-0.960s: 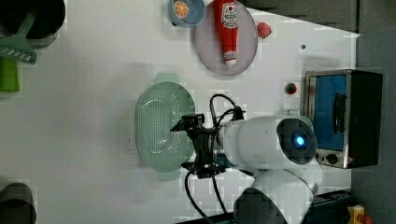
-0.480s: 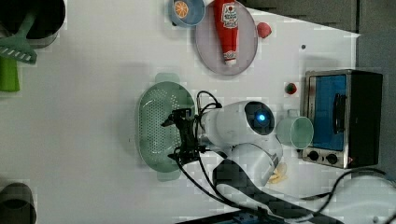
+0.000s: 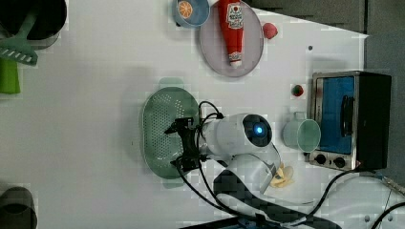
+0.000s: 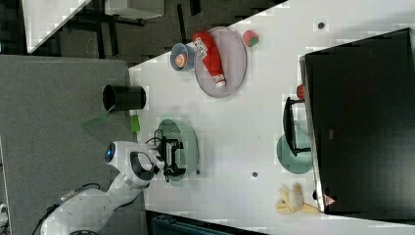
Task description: Drag strainer left to right.
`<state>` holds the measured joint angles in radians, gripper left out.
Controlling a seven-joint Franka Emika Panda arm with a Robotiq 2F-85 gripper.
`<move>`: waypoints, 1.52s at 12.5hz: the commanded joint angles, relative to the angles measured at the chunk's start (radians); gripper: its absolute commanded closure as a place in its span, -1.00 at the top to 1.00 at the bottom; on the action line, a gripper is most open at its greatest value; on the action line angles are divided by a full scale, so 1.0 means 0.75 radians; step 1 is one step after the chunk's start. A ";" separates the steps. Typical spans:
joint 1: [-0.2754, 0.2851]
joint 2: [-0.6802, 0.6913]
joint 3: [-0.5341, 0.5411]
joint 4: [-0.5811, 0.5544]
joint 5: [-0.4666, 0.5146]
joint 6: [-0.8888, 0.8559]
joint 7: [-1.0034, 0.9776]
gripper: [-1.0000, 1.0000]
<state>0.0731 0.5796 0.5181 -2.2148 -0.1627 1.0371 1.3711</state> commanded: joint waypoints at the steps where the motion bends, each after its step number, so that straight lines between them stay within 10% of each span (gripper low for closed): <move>1: 0.003 -0.056 -0.060 0.001 -0.007 0.044 0.036 1.00; 19: -0.174 -0.254 -0.393 -0.203 -0.052 0.067 -0.365 1.00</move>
<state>-0.0219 0.4221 0.2389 -2.3574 -0.2251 1.1055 1.1885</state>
